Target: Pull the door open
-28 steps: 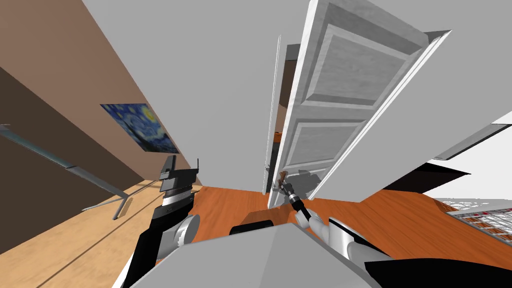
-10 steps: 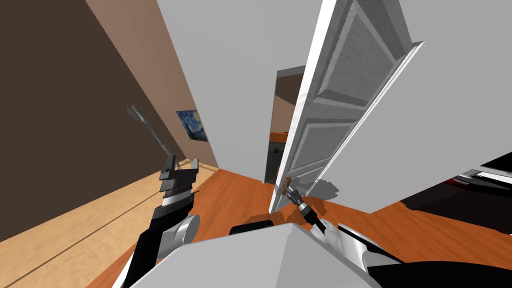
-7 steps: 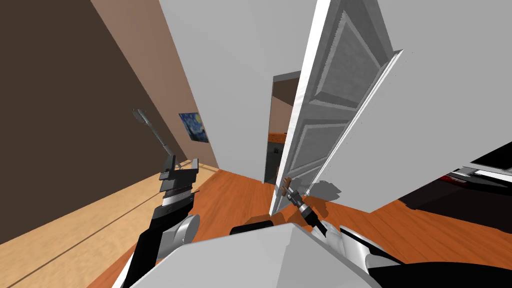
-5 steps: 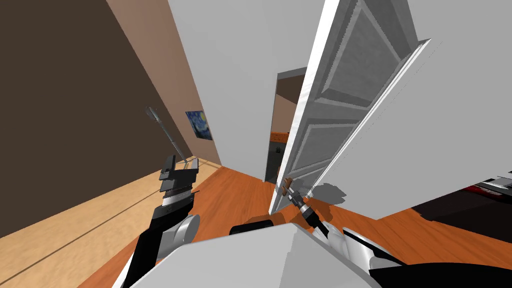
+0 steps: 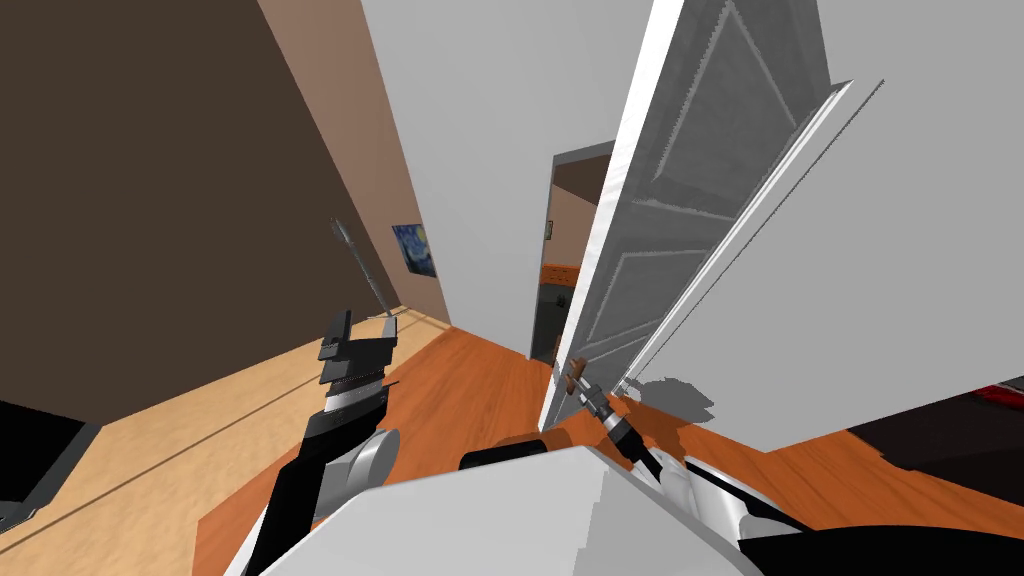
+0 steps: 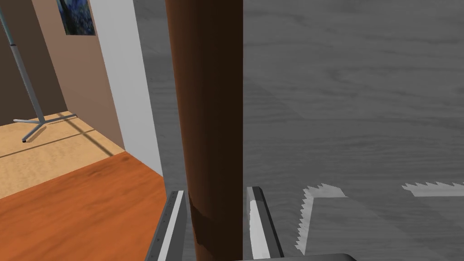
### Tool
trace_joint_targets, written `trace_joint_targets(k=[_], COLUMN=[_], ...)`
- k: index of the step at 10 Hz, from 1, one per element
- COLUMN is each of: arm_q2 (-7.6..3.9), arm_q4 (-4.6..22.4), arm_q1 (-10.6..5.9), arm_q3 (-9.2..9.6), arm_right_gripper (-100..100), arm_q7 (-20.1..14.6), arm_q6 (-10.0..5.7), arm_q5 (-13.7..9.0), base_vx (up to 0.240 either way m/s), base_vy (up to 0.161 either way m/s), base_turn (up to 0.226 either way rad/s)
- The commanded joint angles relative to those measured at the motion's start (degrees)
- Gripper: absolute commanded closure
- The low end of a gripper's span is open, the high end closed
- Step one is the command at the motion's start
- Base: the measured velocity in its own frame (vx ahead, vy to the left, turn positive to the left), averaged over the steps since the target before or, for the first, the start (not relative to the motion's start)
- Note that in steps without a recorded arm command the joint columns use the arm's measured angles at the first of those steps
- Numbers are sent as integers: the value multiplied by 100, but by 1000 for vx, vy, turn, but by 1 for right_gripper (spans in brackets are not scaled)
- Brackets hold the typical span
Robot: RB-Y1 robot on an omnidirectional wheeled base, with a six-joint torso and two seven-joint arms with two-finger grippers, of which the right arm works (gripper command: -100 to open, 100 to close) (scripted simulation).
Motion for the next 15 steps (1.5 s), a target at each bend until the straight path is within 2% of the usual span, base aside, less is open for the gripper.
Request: trace_joint_targets(k=[1, 10, 11, 12, 15], arm_q2=[0, 34, 36, -2, 16], arm_q4=[0, 218, 233, 139, 193], arm_q1=[0, -36, -39, -30, -29], arm_q3=[0, 91, 97, 84, 107], arm_right_gripper=[100, 100, 100, 100, 100], arm_q7=[0, -88, -94, -75, -87], arm_q6=[0, -147, -157, -110, -141], arm_q5=[0, -4, -5, -11, -14], base_vx=[-102, -196, -182, -78, -178], base_vy=[-52, -97, -104, -42, -87], base_turn=[45, 163, 101, 27, 179])
